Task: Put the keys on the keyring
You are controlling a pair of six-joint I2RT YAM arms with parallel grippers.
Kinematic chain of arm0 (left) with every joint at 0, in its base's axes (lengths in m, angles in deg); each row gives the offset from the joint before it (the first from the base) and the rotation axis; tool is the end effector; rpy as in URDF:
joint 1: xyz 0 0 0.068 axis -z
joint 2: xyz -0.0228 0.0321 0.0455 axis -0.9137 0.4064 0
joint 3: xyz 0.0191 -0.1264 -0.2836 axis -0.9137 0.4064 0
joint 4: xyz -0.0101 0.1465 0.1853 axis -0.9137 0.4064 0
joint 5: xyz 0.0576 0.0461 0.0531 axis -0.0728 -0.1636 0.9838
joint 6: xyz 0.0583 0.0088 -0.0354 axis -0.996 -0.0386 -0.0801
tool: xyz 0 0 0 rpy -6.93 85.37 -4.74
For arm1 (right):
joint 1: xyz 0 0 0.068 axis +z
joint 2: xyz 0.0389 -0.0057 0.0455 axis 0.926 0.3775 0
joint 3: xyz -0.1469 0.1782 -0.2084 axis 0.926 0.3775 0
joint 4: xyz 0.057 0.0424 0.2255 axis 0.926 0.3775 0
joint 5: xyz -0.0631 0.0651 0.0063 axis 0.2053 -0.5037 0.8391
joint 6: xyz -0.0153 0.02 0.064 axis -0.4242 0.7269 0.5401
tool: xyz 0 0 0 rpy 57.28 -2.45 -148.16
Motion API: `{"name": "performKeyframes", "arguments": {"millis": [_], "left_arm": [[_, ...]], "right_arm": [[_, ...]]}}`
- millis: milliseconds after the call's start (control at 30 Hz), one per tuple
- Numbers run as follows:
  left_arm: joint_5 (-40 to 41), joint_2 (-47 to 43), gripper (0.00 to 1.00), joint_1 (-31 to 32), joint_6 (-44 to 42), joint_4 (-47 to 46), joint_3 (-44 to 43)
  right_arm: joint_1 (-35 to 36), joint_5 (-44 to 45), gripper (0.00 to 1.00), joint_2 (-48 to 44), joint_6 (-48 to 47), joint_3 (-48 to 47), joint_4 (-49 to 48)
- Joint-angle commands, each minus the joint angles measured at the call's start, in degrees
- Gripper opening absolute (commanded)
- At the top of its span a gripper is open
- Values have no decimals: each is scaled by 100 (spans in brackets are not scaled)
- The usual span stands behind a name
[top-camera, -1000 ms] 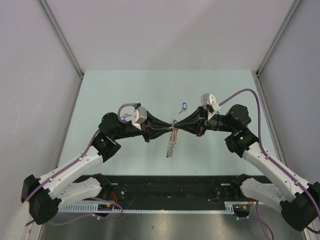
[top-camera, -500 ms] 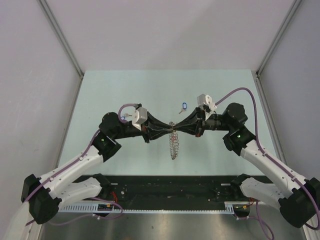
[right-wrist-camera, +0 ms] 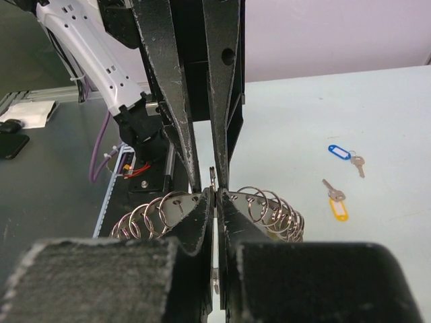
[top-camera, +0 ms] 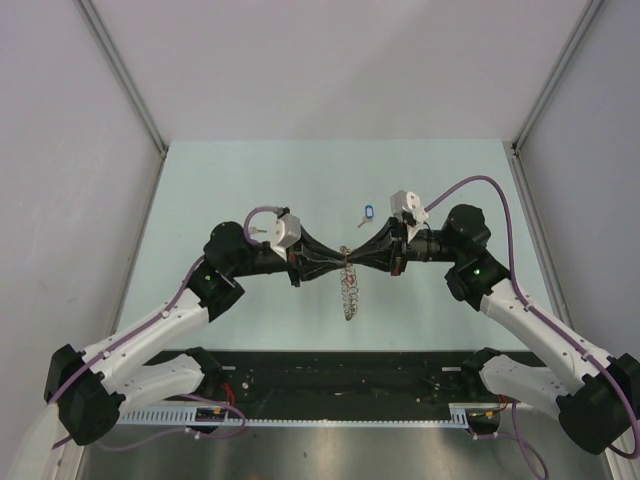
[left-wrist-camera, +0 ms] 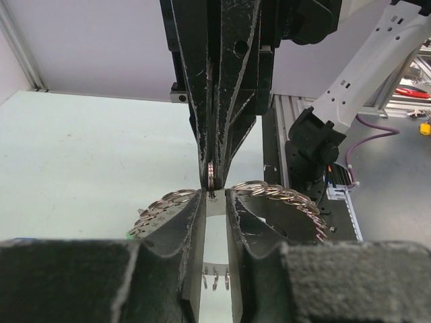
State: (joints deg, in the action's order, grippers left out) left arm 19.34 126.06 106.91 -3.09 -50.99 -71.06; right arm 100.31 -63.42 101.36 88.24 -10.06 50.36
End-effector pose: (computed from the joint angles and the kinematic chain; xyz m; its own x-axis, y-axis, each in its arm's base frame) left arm 0.1211 -0.1560 0.3800 -0.0337 -0.0820 -0.9961 0.9959 0.0811 -0.0404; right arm 0.1345 0.1407 0.3931 -0.0174 0.0519 -0.9985 -0.9998 0.0126 0.0181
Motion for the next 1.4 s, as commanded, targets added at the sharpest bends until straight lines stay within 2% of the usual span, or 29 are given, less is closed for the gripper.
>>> {"name": "performKeyframes", "arguments": {"millis": [0,200,367,467,600,733,900,933,967,1000,1033,1133,1233,1367], "left_arm": [[-82,62,20,16,-232,147,-273],[-38,27,12,25,-645,403,-256],[-11,-35,15,25,-971,403,-124],[-55,-44,20,25,-1111,429,-80],[-195,62,20,34,-1269,648,-168],[-293,246,15,69,-1418,1034,-352],[-319,449,3,121,-1586,1334,-458],[-336,457,0,130,-1717,1395,-449],[-336,457,0,139,-1796,1405,-423],[-284,431,0,183,-1867,1405,-388],[-249,396,0,192,-1972,1361,-301],[-82,203,0,218,-1990,1020,41],[59,-60,0,227,-1973,554,402],[33,-281,0,227,-1833,-132,754]], "right_arm": [[73,-24,0,3,-176,-80,-184],[205,19,0,38,-808,-299,632],[319,143,0,47,-1222,-423,1274],[328,134,0,47,-1301,-423,1371],[346,99,0,73,-1354,-458,1415],[372,107,0,82,-1450,-520,1556],[425,195,1,56,-1573,-572,1732],[416,239,4,56,-1565,-581,1741],[416,265,19,30,-1547,-581,1732],[390,326,25,-40,-1486,-581,1923],[311,379,35,-84,-1460,-573,2047],[153,607,52,-399,-1328,-581,2346],[-23,941,62,-733,-1222,-555,2636],[-103,1127,65,-1051,-1108,-424,2690]]}}
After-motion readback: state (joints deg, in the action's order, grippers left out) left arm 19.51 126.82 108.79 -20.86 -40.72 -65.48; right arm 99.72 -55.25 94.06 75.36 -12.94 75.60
